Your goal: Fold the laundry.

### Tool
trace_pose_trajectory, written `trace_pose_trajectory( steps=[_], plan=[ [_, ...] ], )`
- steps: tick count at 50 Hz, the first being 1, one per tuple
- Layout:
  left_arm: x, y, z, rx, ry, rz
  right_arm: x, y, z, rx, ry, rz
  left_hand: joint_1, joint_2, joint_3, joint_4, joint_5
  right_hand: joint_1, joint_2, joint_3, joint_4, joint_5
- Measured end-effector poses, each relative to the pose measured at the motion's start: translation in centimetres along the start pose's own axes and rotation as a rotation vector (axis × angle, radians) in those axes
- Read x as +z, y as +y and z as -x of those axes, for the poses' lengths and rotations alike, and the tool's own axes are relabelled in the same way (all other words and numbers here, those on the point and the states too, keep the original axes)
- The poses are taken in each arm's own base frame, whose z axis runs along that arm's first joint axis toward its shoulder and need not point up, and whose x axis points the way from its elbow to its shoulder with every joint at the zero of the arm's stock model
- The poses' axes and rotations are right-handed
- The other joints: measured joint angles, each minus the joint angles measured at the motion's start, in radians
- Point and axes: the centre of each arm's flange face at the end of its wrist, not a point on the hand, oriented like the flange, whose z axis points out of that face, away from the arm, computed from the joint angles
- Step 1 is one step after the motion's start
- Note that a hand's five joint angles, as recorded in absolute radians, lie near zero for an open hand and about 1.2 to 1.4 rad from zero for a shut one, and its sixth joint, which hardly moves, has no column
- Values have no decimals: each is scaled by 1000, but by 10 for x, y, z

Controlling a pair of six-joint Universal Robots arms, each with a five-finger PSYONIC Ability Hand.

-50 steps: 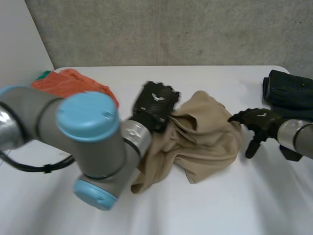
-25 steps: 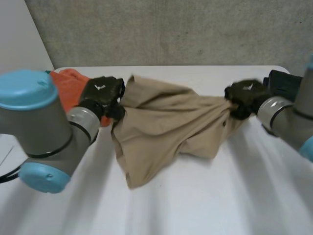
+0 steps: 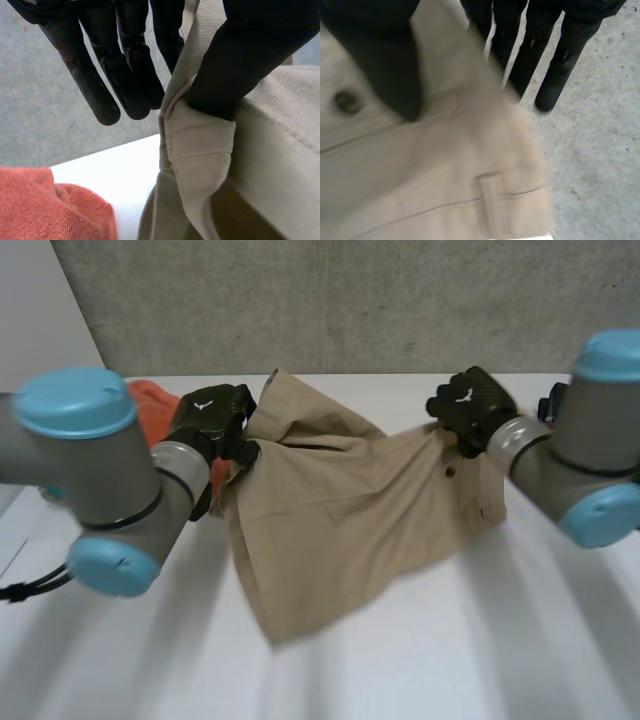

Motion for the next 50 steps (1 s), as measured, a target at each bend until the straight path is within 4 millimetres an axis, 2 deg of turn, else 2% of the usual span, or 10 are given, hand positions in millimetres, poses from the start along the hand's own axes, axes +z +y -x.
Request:
trace_pose_trajectory(
  steps=[3,4,7,9,15,19,27,32,38,50],
  plan=[
    [27,11,10,-1,-23,-14,18,4,13,-21,54,-47,-166,-191,-180,-185,-152,-473,-491,-485,-487,-469],
    [37,12,16,-2,-34,-30,24,3,17,-30,90,-74,-361,-356,-349,-357,-322,-543,-579,-584,-583,-558],
    [51,7,24,-1,-51,-67,29,-3,17,-39,160,-116,-727,-730,-713,-727,-694,-550,-597,-617,-615,-572],
    [56,0,28,3,-59,-97,27,-10,14,-39,207,-138,-788,-810,-804,-821,-787,-550,-597,-617,-616,-572],
    [30,-31,25,73,-64,-145,-7,-34,-6,-26,238,-130,-794,-847,-842,-855,-830,-550,-597,-617,-616,-572],
    [1,-35,20,144,-57,-119,-28,-27,-7,-9,171,-43,-794,-847,-841,-854,-827,-550,-597,-617,-616,-572],
    [-77,12,-10,341,48,54,-73,20,4,88,-85,244,-668,-720,-714,-717,-679,-333,-385,-390,-392,-349],
    [-109,51,-29,419,136,164,-86,47,7,134,-184,322,-663,-713,-707,-707,-668,-256,-296,-307,-306,-270],
    [-108,80,-37,446,176,219,-80,68,6,135,-202,309,-664,-713,-708,-707,-668,-275,-321,-333,-336,-317],
    [-76,102,-39,477,173,254,-44,97,15,87,-153,226,-667,-716,-710,-720,-691,-319,-365,-374,-393,-379]
  ],
)
